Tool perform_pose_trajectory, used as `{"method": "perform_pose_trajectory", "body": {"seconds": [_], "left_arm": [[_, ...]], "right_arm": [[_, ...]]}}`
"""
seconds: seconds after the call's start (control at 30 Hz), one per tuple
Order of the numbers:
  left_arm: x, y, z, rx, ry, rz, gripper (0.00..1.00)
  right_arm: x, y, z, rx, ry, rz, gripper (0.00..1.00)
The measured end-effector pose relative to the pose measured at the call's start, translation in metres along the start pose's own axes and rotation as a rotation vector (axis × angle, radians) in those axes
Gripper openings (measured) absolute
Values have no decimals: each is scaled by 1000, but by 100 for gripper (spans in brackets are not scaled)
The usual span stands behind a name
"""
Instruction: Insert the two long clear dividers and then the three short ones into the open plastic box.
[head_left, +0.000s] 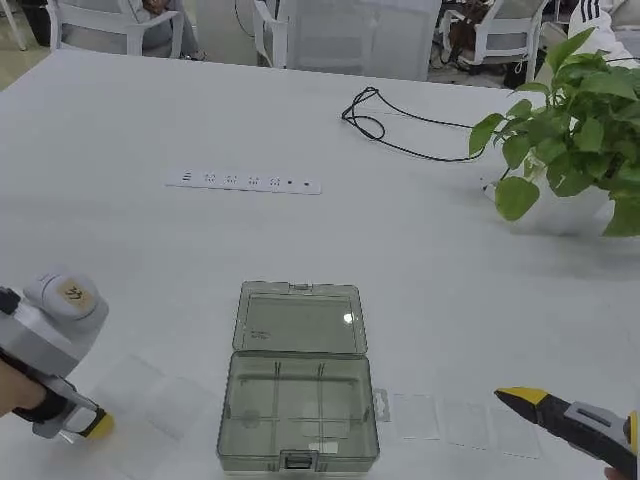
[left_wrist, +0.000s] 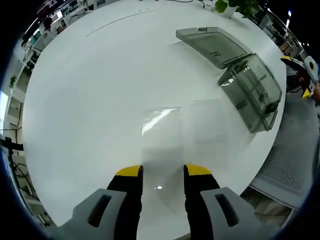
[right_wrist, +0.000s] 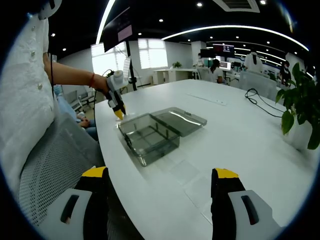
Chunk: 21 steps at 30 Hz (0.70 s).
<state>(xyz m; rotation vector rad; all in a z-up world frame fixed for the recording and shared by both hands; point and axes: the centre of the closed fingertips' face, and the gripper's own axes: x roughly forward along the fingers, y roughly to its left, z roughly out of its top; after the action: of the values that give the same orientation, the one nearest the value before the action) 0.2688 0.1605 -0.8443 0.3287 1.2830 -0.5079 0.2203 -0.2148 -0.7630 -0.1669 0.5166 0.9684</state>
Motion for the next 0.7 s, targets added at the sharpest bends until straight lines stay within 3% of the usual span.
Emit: {"method": "perform_pose_trajectory", "body": {"seconds": [0.47,0.7], "left_arm": [[-3,-4,0,-47,-84,-11,30],[-5,-9,-3,-104,-134,-34,30]], "right_arm": [[3,3,3,-3,11,12,82],[3,3,8,-3,7,11,82]]}}
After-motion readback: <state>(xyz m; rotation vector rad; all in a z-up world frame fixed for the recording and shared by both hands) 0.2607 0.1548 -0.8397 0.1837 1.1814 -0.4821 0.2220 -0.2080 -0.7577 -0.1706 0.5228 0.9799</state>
